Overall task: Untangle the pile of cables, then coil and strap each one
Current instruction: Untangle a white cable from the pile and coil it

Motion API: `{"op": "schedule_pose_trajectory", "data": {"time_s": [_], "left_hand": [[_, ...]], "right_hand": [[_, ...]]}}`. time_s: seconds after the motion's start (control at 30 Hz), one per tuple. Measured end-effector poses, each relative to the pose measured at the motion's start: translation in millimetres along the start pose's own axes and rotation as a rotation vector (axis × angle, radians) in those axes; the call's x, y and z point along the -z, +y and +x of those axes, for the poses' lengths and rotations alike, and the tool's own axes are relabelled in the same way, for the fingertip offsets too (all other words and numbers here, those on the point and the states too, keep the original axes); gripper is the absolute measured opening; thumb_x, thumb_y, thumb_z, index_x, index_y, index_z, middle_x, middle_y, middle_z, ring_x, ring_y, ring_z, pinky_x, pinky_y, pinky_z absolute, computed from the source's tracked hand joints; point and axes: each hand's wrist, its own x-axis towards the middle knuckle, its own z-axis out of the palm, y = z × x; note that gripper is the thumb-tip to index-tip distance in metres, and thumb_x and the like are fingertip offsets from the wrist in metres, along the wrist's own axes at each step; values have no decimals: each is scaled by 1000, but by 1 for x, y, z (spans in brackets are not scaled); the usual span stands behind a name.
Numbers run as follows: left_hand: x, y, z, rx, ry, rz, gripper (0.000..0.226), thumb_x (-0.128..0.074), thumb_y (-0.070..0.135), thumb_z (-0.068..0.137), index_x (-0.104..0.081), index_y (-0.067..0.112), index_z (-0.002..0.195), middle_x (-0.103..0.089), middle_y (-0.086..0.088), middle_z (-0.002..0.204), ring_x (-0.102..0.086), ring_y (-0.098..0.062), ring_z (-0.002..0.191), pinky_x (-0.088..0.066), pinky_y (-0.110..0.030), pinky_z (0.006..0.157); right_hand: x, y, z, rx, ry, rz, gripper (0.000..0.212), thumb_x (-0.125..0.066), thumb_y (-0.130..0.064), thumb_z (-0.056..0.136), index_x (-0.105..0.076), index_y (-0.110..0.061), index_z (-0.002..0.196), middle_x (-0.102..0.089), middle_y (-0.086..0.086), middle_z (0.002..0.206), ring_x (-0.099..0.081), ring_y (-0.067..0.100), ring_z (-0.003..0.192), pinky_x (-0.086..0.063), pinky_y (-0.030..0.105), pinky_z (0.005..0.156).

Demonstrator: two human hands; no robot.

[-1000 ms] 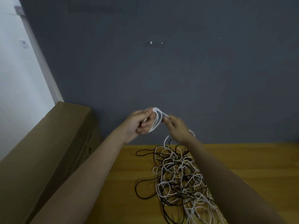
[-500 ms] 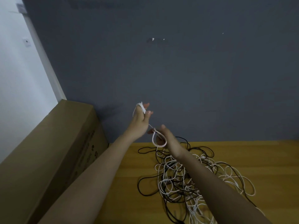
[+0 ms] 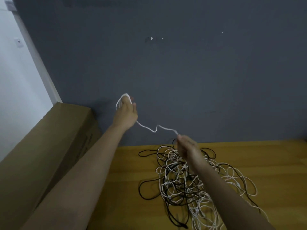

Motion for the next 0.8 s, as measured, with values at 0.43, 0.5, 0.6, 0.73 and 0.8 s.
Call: {"op": "schedule_pose_trajectory", "data": {"time_s": [0.43,0.5,0.6,0.73,0.8], "left_hand": [[6,28,-42,-137,-599,-197,23,-63,41,88,-65,26,71,-57,14,60,-48,3,54,-36,-12,52],[10,38,-42,-98,-556,-315,23,-60,37,91,-68,23,74,-58,19,59,-50,7,53,-36,-5,51],[12,52,-38,-93,-479,-331,26,-58,33,93,-69,17,77,-59,13,65,-49,5,55,-36,-6,53],[2,65,-34,-109,-398,-174,28,-54,31,95,-64,19,72,-53,7,63,-45,-1,51,-32,-13,48],[-2,67,-30,-77,-326,-154,27,-53,29,96,-64,17,74,-58,6,68,-50,-6,58,-33,-15,50]], "right_hand": [[41,-31,61,70,607,-526,29,-46,-35,100,-69,-16,100,-68,6,96,-56,19,80,-42,33,71],[36,-27,64,30,469,-801,28,-48,-36,99,-69,-19,105,-68,10,100,-60,28,88,-45,38,75],[16,-24,62,44,199,-1062,27,-49,-27,97,-62,-30,120,-57,2,121,-49,25,116,-30,40,95],[-25,-29,47,526,57,-1091,48,-51,7,83,-61,-17,123,-60,9,114,-52,29,106,-38,39,88],[-37,-29,38,624,68,-995,42,-48,12,82,-66,-9,113,-64,11,109,-56,26,100,-45,36,84]]}}
